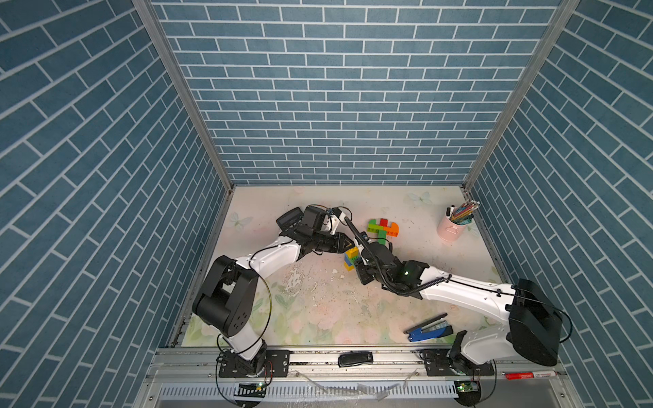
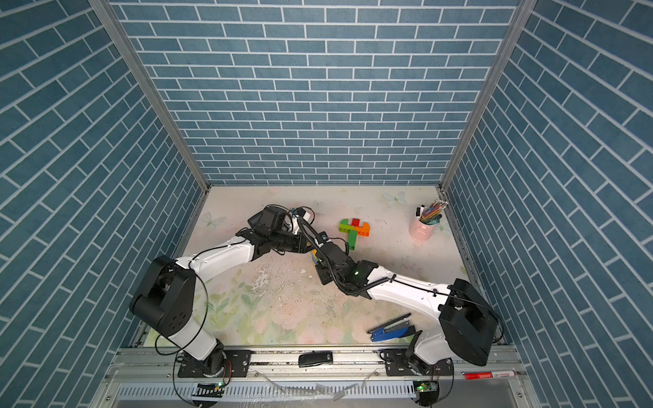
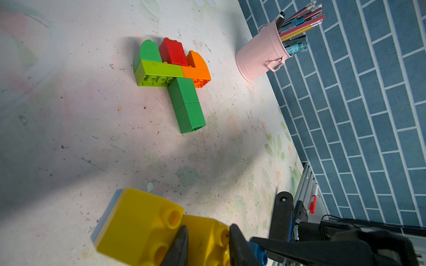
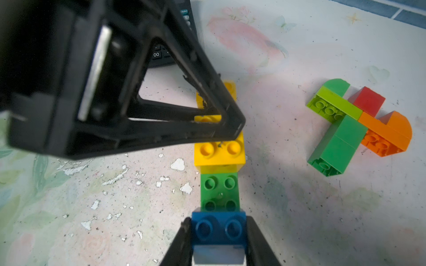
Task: Assemble a fork with lego
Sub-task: Assemble the lego brick with the lego brick.
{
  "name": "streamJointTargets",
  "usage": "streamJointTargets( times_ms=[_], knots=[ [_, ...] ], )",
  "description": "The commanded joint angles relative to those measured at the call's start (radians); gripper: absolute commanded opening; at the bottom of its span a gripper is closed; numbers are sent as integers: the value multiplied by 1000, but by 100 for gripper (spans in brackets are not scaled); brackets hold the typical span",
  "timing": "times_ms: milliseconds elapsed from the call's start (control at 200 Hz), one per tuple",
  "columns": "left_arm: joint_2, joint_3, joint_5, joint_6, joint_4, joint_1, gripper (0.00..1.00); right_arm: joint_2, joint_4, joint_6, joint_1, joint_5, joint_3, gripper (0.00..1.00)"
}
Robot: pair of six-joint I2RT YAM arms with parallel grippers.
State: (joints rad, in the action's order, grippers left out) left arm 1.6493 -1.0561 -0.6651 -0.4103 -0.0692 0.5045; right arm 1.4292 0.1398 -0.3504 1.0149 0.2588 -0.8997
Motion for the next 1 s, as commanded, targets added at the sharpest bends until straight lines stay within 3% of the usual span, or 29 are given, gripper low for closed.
streamJointTargets(
  times_ms=[0, 765, 845, 875, 900, 960, 995],
  knots=[
    [30, 2, 25, 8, -55, 3, 32, 16, -38, 40, 7, -2, 33, 28],
    [29, 1, 27, 9, -61, 2, 32, 47, -54, 31, 10, 56, 80, 30],
    [30, 1, 27, 10, -60, 2, 32, 45, -64, 29, 11, 35, 85, 39],
    [30, 1, 27, 9, -60, 2, 32, 44, -72, 29, 10, 27, 86, 46],
    [30, 1, 27, 10, -60, 2, 32, 41, -84, 29, 9, 15, 89, 57],
    [30, 1, 26, 8, -61, 3, 32, 29, -116, 26, 8, -4, 95, 60],
    [30, 1, 25, 9, -61, 2, 32, 22, -132, 24, 7, -12, 94, 67]
  ],
)
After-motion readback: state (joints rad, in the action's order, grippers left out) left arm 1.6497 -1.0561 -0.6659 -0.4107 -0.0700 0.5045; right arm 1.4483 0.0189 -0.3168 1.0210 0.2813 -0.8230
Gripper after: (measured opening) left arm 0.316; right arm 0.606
